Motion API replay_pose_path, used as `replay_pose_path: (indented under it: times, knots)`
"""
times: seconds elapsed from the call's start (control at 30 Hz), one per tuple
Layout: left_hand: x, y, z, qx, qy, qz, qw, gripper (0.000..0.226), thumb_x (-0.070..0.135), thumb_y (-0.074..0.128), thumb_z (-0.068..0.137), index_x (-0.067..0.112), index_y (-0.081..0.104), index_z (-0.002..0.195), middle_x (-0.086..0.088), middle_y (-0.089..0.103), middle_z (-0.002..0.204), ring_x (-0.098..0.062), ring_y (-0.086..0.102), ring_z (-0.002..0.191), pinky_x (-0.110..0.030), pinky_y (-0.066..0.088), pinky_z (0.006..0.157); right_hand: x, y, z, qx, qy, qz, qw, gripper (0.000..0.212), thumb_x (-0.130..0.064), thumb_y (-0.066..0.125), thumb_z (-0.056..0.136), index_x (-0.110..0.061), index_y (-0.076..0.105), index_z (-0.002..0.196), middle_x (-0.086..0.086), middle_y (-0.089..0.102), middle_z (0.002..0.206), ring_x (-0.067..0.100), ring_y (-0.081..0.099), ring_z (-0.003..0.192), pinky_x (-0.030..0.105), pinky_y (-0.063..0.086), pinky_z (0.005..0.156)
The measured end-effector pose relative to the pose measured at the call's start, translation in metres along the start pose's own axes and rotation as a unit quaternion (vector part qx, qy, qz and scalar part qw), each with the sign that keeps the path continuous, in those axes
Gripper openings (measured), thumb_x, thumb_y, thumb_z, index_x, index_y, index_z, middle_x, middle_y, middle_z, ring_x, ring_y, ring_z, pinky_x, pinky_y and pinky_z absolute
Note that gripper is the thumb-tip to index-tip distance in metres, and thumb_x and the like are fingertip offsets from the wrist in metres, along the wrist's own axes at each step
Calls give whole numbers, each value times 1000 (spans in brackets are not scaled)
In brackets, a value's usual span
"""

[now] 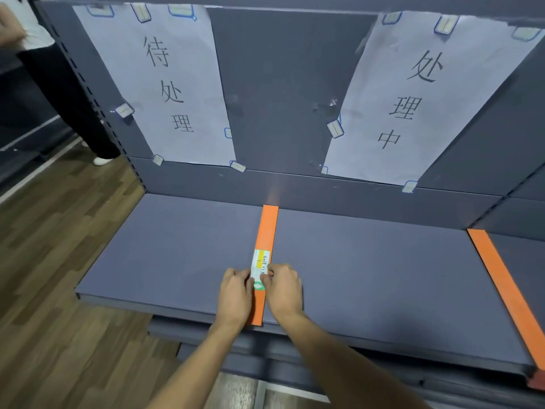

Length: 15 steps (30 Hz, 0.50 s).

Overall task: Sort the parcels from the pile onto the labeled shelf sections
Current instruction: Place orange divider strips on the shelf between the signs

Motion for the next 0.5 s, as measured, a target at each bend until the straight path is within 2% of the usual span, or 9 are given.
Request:
replay_pose_path:
  times: [0.07,0.17,0.27,0.33,0.5]
  knots:
    - [-2,1,1,-1,-4,-1,1000,27,13,48,97,12,63,119,-2,47,96,-19,53,88,-24,38,80,0,1,0,2,-1,-3,1000,20,-24,59,93,-14,69,106,7,68,106,26,65,92,34,51,76]
    - [-2,-1,6,-15,-15,20,1000,27,17,53,95,9,58,119,-8,50,107,-27,56,100,-31,40,85,-5,-7,0,-9,-7,-23,1000,29,-30,52,96,-14,67,115,7,64,114,28,64,98,36,52,81]
    - [1,-11,12,-12,-5,72,997,29,22,50,96,5,55,118,-14,52,116,-33,52,107,-37,41,93,-10,-23,1,-50,-18,-89,995,37,-35,41,99,-10,67,107,13,63,112,33,61,99,34,48,77]
    - [12,-19,17,-23,24,130,991,31,24,44,98,4,55,119,-16,53,119,-34,50,111,-38,38,96,-12,-42,2,-78,-20,-119,990,41,-35,36,100,-6,65,107,17,62,116,34,58,104,36,48,82]
    - [77,-29,24,-149,124,260,946,46,36,32,102,11,40,139,-9,41,144,-28,41,130,-38,35,103,-7,-110,-4,-121,-4,-200,972,53,-44,29,102,-5,51,130,17,50,138,33,46,128,40,37,103]
Point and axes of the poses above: each hand's wrist, its own z-axis towards the middle knuckle, its own y-axis out of the palm, x = y × z, the point moved 5 cm from there along z, towards the middle knuckle
